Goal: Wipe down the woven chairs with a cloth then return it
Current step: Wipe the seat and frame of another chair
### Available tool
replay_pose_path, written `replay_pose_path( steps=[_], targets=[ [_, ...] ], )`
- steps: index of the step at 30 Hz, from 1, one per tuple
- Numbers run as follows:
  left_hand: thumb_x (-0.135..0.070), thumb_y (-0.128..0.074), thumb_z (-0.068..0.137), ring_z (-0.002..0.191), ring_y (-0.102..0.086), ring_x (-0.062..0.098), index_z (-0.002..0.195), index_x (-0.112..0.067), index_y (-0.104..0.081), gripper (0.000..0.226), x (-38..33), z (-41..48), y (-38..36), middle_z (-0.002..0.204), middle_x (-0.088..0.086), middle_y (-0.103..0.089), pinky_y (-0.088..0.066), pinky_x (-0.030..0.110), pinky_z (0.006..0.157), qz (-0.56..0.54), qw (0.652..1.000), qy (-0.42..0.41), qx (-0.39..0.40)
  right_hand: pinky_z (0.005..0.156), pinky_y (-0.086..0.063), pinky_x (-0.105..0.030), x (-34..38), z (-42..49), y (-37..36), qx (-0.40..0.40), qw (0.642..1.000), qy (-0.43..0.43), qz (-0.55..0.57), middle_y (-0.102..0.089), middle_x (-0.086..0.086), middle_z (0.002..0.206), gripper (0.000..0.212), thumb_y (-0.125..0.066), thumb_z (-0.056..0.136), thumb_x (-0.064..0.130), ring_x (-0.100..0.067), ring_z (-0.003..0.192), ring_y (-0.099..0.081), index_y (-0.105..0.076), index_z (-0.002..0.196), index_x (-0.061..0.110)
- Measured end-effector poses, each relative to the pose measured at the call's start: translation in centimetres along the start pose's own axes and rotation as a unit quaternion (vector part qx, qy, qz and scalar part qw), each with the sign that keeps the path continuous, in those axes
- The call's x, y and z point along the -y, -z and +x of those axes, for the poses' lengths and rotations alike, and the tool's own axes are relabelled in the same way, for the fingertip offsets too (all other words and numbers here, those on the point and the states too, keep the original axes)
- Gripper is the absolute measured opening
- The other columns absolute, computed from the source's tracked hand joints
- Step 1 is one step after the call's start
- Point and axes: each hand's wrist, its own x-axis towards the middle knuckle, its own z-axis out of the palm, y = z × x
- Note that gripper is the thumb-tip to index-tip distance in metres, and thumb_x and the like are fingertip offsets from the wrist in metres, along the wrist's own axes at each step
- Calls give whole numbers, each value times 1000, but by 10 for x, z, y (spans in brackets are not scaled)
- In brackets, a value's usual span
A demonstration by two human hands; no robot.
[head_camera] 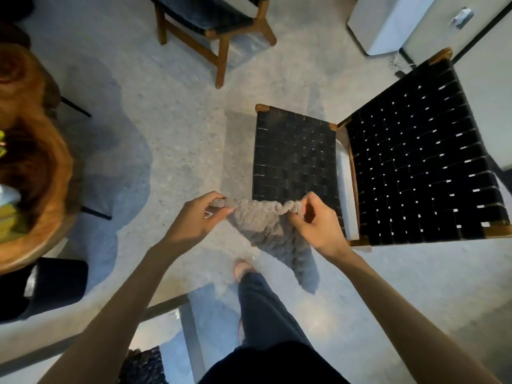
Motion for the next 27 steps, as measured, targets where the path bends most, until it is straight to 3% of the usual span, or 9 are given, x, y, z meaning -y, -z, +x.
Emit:
replay_pose_path(
  steps=[4, 6, 10, 14, 17, 19, 21, 24, 27],
  targets=[
    [-29, -58, 92, 88, -59, 4, 97, -25, -56, 7, 10, 36, 31, 93, -15, -62, -42, 11, 72, -7, 1000, 7, -18, 62, -43, -14, 9, 38, -17, 2, 1000, -28, 3, -53, 3, 72, 22, -69, 86, 29, -14, 66, -52, -50, 83, 18],
    [-28, -57, 93, 84, -57, -2, 91, -29, -55, 3, 11, 65, 49, 88, -21, -60, -38, 8, 66, -2, 1000, 7, -14, 63, -45, -16, 15, 67, -24, 16, 998, -56, -6, -53, 3, 74, 24, -71, 85, 29, -16, 68, -53, -49, 82, 20],
    [-33, -61, 91, 82, -58, -1, 85, -31, -56, 8, 3, 144, 93, 87, -19, -62, -39, 12, 66, 31, 999, -1, 15, 61, -43, -13, 31, 137, -31, 25, 996, -84, 0, -54, 3, 78, 23, -70, 87, 22, -16, 70, -52, -47, 84, 23],
    [-25, -63, 89, 80, -60, 11, 89, -15, -61, 11, -10, 224, 127, 88, -4, -65, -41, 10, 66, 87, 995, -29, 33, 61, -43, -15, 53, 204, -21, 12, 997, -80, 8, -56, 1, 85, 22, -62, 91, 12, -16, 75, -55, -44, 91, 23],
    [-27, -61, 90, 85, -60, 15, 97, -13, -62, 16, -26, 272, 141, 97, 1, -65, -47, 25, 76, 105, 993, -40, 47, 68, -53, -25, 63, 244, -9, -14, 998, -53, -19, -59, 6, 91, 25, -63, 90, 11, -15, 79, -60, -47, 109, 18],
    [-28, -62, 90, 86, -61, 16, 102, -11, -62, 21, -32, 302, 145, 101, 3, -65, -49, 32, 79, 121, 990, -55, 48, 71, -54, -34, 63, 264, -2, -28, 998, -43, -48, -60, 9, 94, 25, -61, 90, 13, -17, 83, -61, -55, 114, 18],
    [-29, -62, 89, 89, -61, 15, 106, -10, -61, 25, -34, 332, 146, 105, 1, -65, -49, 29, 77, 141, 985, -74, 62, 73, -54, -38, 56, 280, 0, -46, 994, -60, -82, -61, 7, 98, 18, -58, 91, 18, -19, 88, -61, -65, 107, 18],
    [-29, -63, 89, 89, -61, 14, 106, -11, -61, 25, -40, 377, 144, 102, 0, -63, -44, 20, 72, 159, 976, -109, 97, 73, -52, -37, 47, 294, 0, -65, 987, -109, -102, -59, 5, 96, 14, -59, 91, 26, -20, 90, -59, -68, 100, 19],
    [-27, -64, 88, 87, -62, 16, 100, -10, -60, 21, -49, 421, 138, 97, 2, -64, -47, 26, 70, 184, 963, -131, 149, 76, -51, -36, 40, 301, -5, -85, 978, -167, -89, -66, 3, 103, 16, -57, 94, 30, -22, 97, -58, -66, 103, 20]
  ],
)
